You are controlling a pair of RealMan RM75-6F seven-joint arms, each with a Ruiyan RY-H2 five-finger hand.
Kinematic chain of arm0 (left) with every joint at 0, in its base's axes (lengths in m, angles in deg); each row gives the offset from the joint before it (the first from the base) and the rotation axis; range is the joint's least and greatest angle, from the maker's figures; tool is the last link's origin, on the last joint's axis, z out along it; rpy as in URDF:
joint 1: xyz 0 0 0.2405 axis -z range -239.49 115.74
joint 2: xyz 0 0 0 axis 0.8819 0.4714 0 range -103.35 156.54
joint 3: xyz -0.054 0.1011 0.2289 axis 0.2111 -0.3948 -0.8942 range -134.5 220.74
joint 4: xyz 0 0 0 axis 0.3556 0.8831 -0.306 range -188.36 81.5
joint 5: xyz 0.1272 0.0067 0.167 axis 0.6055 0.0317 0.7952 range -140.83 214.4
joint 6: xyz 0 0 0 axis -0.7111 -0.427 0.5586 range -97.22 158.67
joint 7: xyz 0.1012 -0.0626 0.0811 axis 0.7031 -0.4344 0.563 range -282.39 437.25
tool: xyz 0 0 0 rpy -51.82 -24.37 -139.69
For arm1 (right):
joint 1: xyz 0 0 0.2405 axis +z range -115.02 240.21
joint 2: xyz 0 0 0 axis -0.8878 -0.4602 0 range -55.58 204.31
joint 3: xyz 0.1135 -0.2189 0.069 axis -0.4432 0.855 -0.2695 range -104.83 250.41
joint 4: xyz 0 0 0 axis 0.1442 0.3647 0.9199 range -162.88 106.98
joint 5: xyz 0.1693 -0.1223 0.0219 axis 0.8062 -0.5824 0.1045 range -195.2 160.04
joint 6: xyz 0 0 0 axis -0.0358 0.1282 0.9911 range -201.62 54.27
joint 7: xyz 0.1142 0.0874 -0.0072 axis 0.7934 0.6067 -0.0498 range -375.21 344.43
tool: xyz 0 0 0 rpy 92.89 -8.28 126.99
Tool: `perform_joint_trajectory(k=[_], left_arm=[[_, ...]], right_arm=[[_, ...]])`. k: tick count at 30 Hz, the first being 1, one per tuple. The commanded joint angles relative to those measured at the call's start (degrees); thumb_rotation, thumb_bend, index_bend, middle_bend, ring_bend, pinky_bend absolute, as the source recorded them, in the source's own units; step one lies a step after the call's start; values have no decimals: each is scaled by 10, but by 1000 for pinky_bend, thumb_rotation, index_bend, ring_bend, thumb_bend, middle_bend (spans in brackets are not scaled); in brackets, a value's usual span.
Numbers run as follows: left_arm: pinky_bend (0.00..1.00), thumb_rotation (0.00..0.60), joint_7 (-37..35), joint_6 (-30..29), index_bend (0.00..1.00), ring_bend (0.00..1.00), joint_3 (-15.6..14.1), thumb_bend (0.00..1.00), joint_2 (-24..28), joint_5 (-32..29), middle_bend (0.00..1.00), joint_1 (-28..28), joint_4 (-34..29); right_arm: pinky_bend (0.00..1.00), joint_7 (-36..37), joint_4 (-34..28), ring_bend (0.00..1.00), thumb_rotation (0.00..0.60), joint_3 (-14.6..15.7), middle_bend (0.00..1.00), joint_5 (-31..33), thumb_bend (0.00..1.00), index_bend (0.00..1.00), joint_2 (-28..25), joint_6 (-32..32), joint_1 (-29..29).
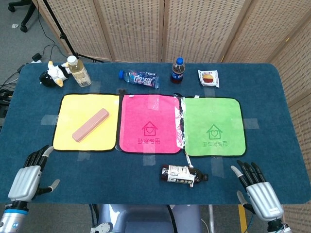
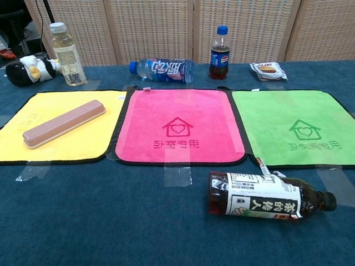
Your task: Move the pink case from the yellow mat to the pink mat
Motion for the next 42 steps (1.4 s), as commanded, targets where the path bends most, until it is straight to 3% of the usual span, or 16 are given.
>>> perform_joint_trajectory(k=[1,9,14,20,31,42], left_arm=[[22,600,-153,116,0,0,70,251,68,-144,0,58,-66],[21,600,-325,287,0,0,154,254,127,-309,0,146,-35],[21,600,-377,381,0,0,174,256,134,-383,0,193,14],[21,600,-378,428,0,0,166,262,123,-441,0,242,71],[21,600,-364,490,0,0,122,270,88,-541,0,324,163],[21,600,-363,518,0,0,95,275,67,-577,0,361,215]], right_arm=[[0,-3,1,0,600,0,0,2,517,83,1,-2,0],[0,-8,5,0,600,-2,0,9,517,83,6,-10,2],[0,-10,8,0,600,-4,0,18,517,83,10,-18,5],[0,-17,11,0,600,-6,0,26,517,83,15,-26,8],[0,-31,18,0,600,-10,0,46,517,83,25,-44,14],[0,-37,19,0,600,-8,0,49,517,83,29,-45,14]])
